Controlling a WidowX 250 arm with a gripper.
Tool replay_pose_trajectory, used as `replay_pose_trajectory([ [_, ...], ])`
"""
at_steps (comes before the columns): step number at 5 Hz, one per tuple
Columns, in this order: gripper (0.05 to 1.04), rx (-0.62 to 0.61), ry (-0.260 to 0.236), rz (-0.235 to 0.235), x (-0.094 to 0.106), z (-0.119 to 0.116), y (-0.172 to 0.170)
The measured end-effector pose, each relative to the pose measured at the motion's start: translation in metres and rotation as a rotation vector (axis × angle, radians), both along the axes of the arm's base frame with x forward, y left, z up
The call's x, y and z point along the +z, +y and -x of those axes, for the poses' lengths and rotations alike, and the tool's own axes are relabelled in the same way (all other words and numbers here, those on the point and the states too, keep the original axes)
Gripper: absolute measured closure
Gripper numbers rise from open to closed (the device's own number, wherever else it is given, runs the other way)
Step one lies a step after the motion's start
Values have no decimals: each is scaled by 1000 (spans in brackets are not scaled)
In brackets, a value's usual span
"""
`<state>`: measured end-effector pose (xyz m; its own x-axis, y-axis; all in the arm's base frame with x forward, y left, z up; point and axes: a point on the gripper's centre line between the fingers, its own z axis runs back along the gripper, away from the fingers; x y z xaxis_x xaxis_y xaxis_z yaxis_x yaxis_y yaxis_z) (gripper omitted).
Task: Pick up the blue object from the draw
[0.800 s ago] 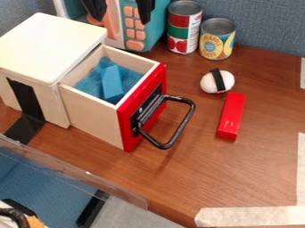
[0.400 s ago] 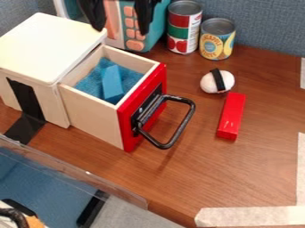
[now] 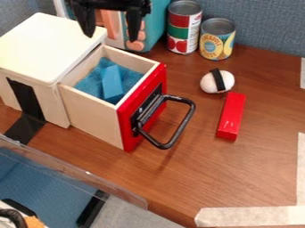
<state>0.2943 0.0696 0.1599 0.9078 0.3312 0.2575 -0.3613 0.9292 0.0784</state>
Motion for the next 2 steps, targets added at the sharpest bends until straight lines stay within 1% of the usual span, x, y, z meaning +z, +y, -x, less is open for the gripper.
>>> replay_pose_trajectory([
  [1, 84, 31, 36, -47, -16, -5, 7],
  [2, 84, 48, 52, -76, -25, -11, 13],
])
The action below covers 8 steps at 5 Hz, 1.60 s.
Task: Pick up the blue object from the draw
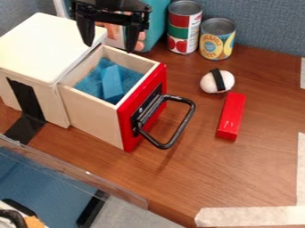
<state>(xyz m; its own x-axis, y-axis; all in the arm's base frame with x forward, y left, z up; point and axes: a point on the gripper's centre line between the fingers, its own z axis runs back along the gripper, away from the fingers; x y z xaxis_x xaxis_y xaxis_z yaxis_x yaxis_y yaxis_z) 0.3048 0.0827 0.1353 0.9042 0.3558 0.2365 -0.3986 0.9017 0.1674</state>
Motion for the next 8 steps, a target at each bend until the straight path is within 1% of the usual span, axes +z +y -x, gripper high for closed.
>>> replay_pose_trajectory([
  [1, 84, 18, 39, -10, -13, -2, 4],
  [2, 84, 31, 47, -15, -17, -2, 9],
  [3, 84, 37, 62, -6, -26, -1, 10],
  [4, 84, 60, 59, 24, -34, 2, 6],
  [5, 84, 96, 45, 67, -38, 5, 0],
  [6, 84, 153, 13, 90, -38, 6, 0],
  [7, 84, 186, -11, 94, -37, 4, 4],
  [8, 84, 207, -17, 99, -38, 5, 5],
])
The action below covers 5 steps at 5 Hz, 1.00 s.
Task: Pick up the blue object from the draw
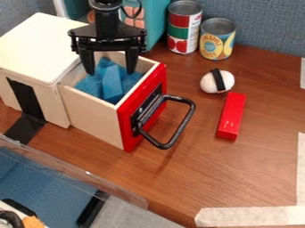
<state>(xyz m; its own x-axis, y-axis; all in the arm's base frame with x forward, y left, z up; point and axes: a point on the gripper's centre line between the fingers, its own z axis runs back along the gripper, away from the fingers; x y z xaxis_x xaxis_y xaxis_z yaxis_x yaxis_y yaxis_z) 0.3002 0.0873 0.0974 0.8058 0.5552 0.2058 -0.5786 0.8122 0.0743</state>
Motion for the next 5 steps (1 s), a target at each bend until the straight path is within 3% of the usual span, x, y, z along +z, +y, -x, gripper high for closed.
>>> replay_pose_trajectory([
  [2, 84, 38, 2, 17, -7, 1, 3],
  [5, 84, 166, 68, 192, -27, 13, 7],
])
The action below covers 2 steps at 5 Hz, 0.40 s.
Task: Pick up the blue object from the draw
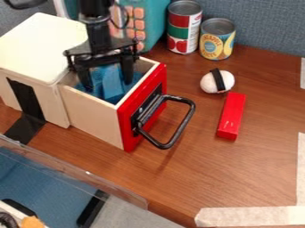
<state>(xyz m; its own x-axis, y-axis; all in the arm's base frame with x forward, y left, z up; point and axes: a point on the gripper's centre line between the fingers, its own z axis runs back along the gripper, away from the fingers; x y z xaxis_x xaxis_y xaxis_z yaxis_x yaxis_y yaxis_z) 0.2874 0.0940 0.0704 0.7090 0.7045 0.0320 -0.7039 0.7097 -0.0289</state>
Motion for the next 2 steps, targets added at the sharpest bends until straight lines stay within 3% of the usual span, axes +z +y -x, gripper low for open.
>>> replay_pose_trajectory([
  [1, 131, 37, 28, 53, -9, 1, 2],
  [2, 295, 82, 61, 124, -16, 2, 5],
])
